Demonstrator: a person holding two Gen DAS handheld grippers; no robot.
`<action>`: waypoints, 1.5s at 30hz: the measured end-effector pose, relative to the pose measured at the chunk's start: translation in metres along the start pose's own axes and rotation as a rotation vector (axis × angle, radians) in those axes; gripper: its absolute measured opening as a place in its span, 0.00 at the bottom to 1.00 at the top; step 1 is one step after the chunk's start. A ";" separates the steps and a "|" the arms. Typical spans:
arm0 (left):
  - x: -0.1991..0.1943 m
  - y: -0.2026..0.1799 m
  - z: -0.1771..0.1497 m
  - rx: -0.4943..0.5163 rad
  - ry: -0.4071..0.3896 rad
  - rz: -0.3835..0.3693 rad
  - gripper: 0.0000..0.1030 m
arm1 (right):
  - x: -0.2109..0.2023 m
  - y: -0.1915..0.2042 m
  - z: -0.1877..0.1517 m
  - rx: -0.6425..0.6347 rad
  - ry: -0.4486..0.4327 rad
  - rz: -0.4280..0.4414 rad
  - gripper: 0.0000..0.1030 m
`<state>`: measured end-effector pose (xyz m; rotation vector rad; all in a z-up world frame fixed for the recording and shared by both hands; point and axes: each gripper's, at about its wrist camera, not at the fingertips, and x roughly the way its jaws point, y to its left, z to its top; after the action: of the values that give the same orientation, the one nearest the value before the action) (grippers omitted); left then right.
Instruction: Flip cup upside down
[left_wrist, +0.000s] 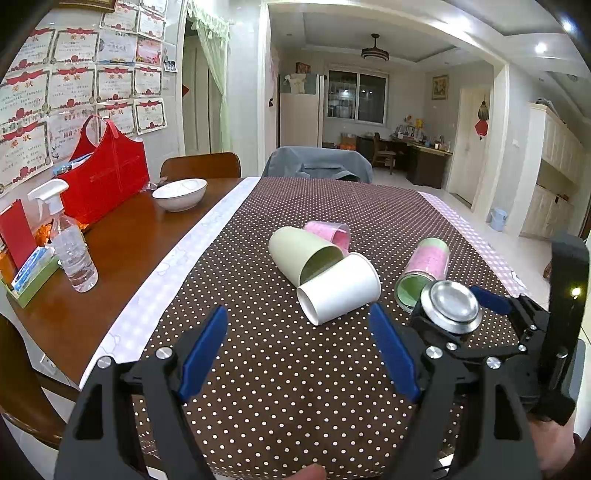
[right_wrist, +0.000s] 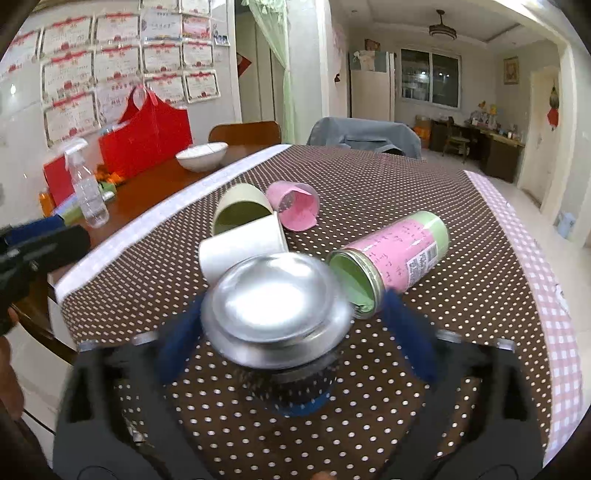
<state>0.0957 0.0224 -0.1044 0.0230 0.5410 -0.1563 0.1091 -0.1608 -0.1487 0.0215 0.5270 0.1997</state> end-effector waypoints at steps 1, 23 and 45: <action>-0.001 0.000 0.000 0.000 -0.002 0.000 0.76 | -0.002 0.000 0.001 0.006 -0.007 -0.001 0.94; -0.054 -0.024 0.017 0.053 -0.115 0.007 0.76 | -0.069 -0.043 0.033 0.293 -0.087 0.073 0.94; -0.119 -0.042 0.017 0.086 -0.218 0.020 0.76 | -0.177 -0.020 0.029 0.211 -0.264 -0.096 0.94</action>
<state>-0.0031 -0.0034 -0.0277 0.0936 0.3166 -0.1605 -0.0229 -0.2142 -0.0371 0.2252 0.2832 0.0455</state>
